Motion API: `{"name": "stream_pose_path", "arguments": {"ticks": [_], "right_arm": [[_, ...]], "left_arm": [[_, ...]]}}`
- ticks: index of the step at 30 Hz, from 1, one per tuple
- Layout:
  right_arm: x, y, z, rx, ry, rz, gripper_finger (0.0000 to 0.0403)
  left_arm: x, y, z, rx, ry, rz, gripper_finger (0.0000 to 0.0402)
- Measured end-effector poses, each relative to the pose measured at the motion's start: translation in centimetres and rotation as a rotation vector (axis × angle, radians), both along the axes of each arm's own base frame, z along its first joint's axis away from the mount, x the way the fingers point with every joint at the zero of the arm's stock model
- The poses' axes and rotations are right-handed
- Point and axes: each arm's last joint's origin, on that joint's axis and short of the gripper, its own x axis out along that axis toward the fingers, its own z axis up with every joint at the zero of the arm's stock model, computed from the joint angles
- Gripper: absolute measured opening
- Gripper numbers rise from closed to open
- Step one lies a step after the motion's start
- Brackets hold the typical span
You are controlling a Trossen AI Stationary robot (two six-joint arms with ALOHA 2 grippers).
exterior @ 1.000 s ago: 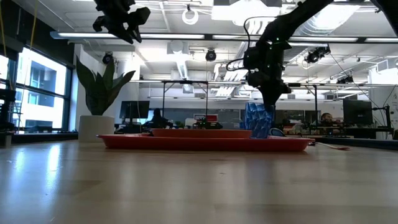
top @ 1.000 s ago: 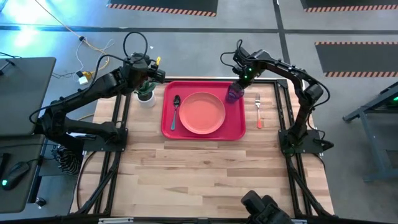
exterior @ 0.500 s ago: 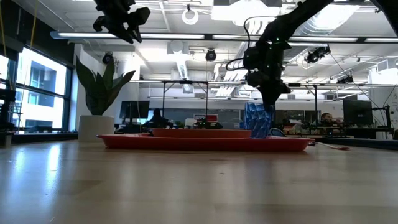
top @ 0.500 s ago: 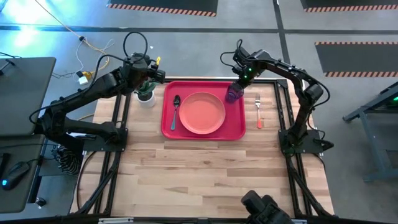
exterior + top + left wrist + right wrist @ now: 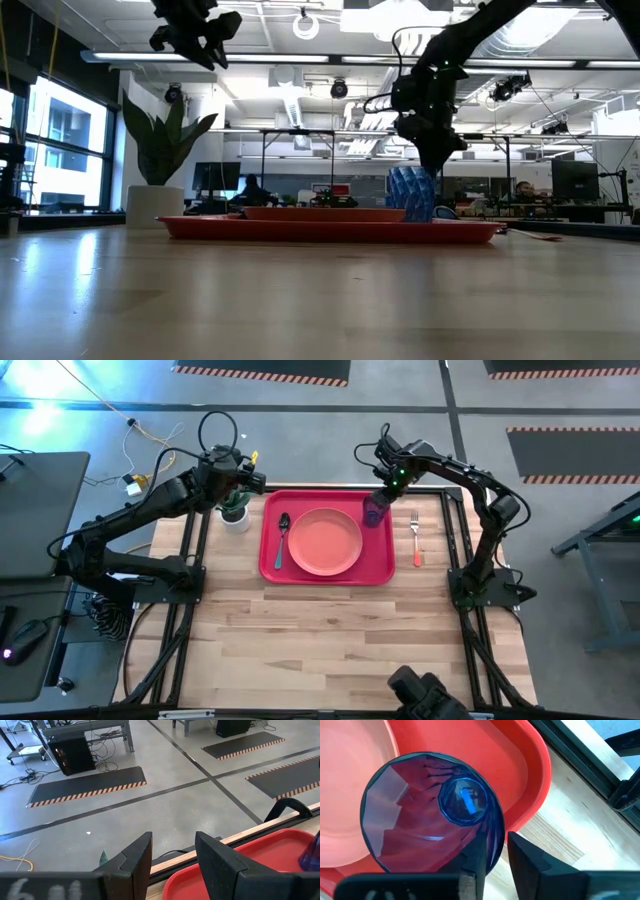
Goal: Pick and place plate/cup/fork/spoon on tray
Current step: Put the blue glass on top right of the pink tray, then put the orange fork on the pink tray to the left side of the blue spoon
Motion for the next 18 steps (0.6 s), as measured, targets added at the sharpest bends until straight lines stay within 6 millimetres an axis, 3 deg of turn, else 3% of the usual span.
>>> {"name": "stream_pose_path", "arguments": {"ticks": [9,18], "right_arm": [[0.0,-0.1,0.3,-0.006,-0.012,-0.029,0.0077],[0.3,-0.6,4.1,-0.054,-0.045,-0.025,0.0077]], "left_arm": [[0.0,0.0,-0.1,-0.005,0.007,-0.001,0.0141],[0.0,0.0,-0.1,-0.005,0.006,-0.002,0.0141]]}}
